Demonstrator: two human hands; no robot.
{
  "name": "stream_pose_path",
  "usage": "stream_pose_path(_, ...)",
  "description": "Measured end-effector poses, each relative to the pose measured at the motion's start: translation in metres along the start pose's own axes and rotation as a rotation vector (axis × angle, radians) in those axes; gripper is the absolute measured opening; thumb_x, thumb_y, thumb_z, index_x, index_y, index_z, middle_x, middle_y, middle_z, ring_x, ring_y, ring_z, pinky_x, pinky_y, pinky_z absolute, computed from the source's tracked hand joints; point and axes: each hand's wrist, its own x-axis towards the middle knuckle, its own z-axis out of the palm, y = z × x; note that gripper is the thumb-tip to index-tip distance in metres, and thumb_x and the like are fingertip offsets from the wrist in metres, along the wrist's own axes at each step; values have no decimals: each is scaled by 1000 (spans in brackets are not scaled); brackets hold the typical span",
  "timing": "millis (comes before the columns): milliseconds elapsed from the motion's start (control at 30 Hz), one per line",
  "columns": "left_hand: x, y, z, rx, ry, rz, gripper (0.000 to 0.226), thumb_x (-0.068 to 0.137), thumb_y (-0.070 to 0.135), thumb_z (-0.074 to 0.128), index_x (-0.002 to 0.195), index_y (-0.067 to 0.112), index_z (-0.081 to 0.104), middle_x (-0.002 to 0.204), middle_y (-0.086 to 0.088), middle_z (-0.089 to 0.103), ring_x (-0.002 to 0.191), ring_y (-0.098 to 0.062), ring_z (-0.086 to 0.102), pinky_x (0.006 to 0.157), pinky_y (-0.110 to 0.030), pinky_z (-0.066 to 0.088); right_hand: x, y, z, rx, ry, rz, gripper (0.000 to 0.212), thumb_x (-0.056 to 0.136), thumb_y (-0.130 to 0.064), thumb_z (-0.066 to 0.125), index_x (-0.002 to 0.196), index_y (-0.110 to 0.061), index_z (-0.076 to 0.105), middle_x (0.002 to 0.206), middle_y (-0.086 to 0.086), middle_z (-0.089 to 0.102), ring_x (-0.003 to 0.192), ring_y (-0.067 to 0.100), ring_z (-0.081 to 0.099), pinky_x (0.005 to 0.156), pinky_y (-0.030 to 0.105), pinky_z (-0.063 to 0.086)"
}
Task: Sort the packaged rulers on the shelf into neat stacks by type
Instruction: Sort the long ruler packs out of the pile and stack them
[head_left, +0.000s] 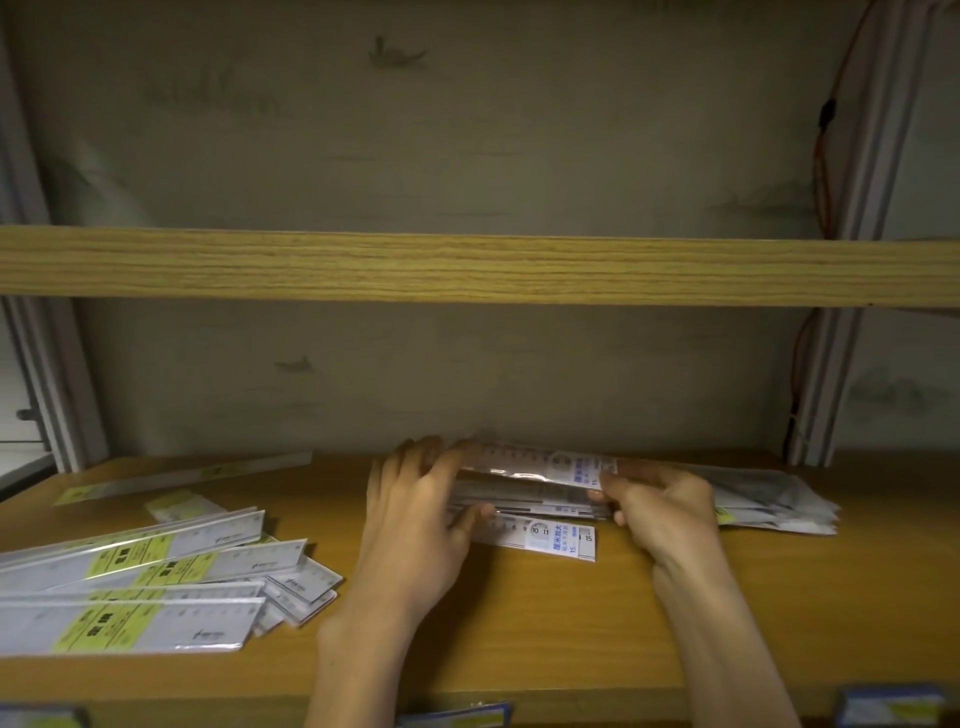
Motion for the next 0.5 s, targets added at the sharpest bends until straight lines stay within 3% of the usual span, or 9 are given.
stream_pose_path(67,-2,-3,-2,5,-10,-14,50,88,46,60,135,36,45,145,8,37,135,-15,25,112,-32,22,3,4,1,-17,36,15,12,87,-7,68,92,-17,61,79,3,68,81,20,66,81,37,55)
stream_pose_path(100,-2,-4,-3,4,-23,-19,47,88,46,60,133,36,48,143,9,40,133,-15,28,111,-32,24,4,5,2,-32,44,19,12,87,-8,69,92,-15,61,79,4,68,80,20,66,79,37,55)
stream_pose_path(233,-6,-3,-4,-28,-89,-30,42,88,47,59,128,37,52,135,9,48,127,-15,36,106,-35,31,5,9,10,-152,64,-1,10,86,-6,69,92,-8,61,73,2,61,64,14,59,51,24,45)
stream_pose_path(367,-9,-5,-6,-33,-124,-61,40,90,48,57,129,38,52,136,10,46,131,-14,33,105,-30,28,6,16,18,-281,70,-27,20,84,-10,71,73,-21,59,77,2,64,76,23,64,74,41,57)
stream_pose_path(500,-11,-6,-9,-41,-129,-67,38,90,47,56,127,39,53,135,12,47,130,-12,33,105,-29,28,6,21,21,-368,86,-81,12,86,-25,71,92,-17,64,84,2,65,81,21,60,70,31,47)
